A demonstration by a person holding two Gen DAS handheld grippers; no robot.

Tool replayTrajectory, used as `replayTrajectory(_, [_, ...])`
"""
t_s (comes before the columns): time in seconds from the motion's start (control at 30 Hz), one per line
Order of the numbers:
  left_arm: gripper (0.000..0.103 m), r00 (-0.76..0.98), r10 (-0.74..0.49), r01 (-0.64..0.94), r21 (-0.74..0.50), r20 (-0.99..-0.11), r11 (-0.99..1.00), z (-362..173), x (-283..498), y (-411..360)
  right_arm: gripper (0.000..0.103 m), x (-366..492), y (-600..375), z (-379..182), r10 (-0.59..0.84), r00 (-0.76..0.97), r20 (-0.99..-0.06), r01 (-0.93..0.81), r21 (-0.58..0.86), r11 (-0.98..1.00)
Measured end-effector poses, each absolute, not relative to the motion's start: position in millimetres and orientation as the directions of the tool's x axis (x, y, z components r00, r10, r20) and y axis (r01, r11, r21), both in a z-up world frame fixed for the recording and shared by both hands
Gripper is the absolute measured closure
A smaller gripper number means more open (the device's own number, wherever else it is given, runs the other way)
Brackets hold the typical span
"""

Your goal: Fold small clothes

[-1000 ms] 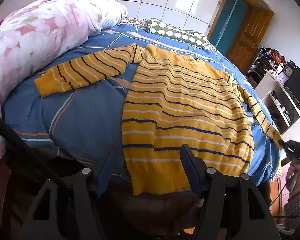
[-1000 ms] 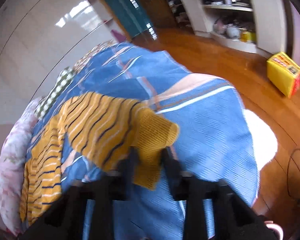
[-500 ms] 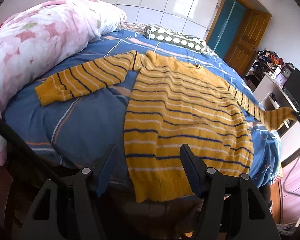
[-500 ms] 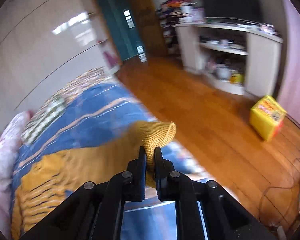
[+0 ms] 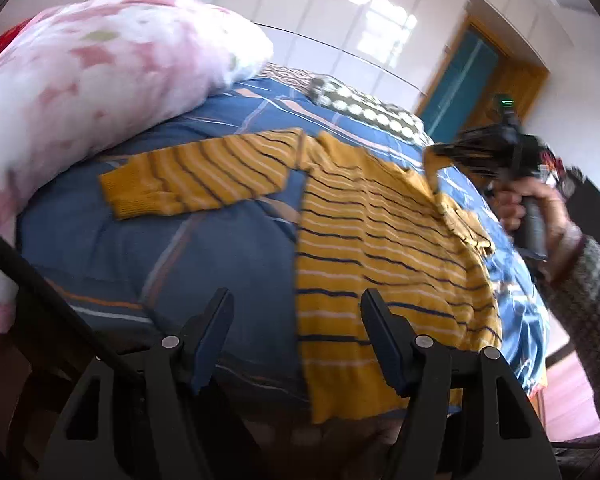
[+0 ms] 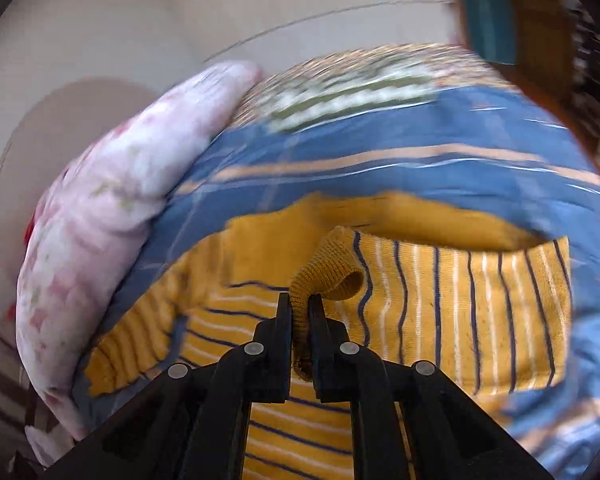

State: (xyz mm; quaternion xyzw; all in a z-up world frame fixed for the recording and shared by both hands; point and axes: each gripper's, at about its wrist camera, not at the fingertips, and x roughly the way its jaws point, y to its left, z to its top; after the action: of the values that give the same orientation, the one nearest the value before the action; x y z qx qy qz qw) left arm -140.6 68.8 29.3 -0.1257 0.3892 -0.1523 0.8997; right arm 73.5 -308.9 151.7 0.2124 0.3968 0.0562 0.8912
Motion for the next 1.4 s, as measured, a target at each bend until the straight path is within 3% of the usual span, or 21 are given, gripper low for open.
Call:
replayTrajectory(0.33, [0.038, 0.666, -0.333, 0.055, -0.401, -0.667, 0.914, 11.7, -130.5, 129.5, 0.093, 189.5, -203.1, 74.6, 0.278, 0.527, -0.803, 0.050, 0.355, 0.933])
replayTrajectory(0.47, [0.038, 0.672, -0.319, 0.017, -0.417, -0.669, 0.909, 7.0, -128.6, 144.8, 0.089, 201.9, -187.7, 73.9, 0.341, 0.515, -0.787, 0.013, 0.404, 0.915])
replayTrajectory(0.73, [0.038, 0.689, -0.262, -0.065, -0.417, -0.676, 0.907, 2.2, -133.1, 175.3, 0.081, 149.4, -93.2, 105.1, 0.481, 0.478, -0.735, -0.312, 0.370, 0.875])
replayTrajectory(0.83, [0.038, 0.694, -0.230, -0.108, -0.415, -0.682, 0.903, -0.1, -137.7, 189.7, 0.068, 115.9, -40.9, 105.1, 0.542, 0.408, -0.734, -0.476, 0.336, 0.813])
replayTrajectory(0.9, [0.038, 0.697, -0.215, -0.129, -0.415, -0.684, 0.901, -1.0, -140.3, 197.9, 0.062, 90.5, -4.8, 103.4, 0.557, 0.367, -0.745, -0.589, 0.278, 0.759])
replayTrajectory(1.07, [0.038, 0.702, -0.198, -0.160, -0.422, -0.684, 0.892, -3.7, -143.0, 209.2, 0.059, 40.6, 65.2, 89.6, 0.503, 0.366, -0.783, -0.765, 0.055, 0.642])
replayTrajectory(1.27, [0.038, 0.698, -0.188, -0.166, -0.411, -0.691, 0.897, -5.8, -142.6, 207.0, 0.059, 42.0, 98.3, 71.1, 0.436, 0.451, -0.779, -0.755, -0.072, 0.652])
replayTrajectory(1.33, [0.038, 0.699, -0.185, -0.163, -0.406, -0.691, 0.899, -3.4, -143.8, 203.9, 0.077, 47.0, 99.7, 72.6, 0.429, 0.467, -0.773, -0.735, -0.069, 0.675])
replayTrajectory(1.37, [0.038, 0.700, -0.184, -0.159, -0.402, -0.690, 0.902, -2.2, -143.9, 201.4, 0.094, 50.4, 97.2, 75.3, 0.427, 0.475, -0.770, -0.719, -0.060, 0.693])
replayTrajectory(1.4, [0.038, 0.701, -0.184, -0.155, -0.398, -0.690, 0.904, -1.1, -144.1, 199.1, 0.094, 53.3, 91.6, 79.9, 0.430, 0.485, -0.762, -0.700, -0.043, 0.713])
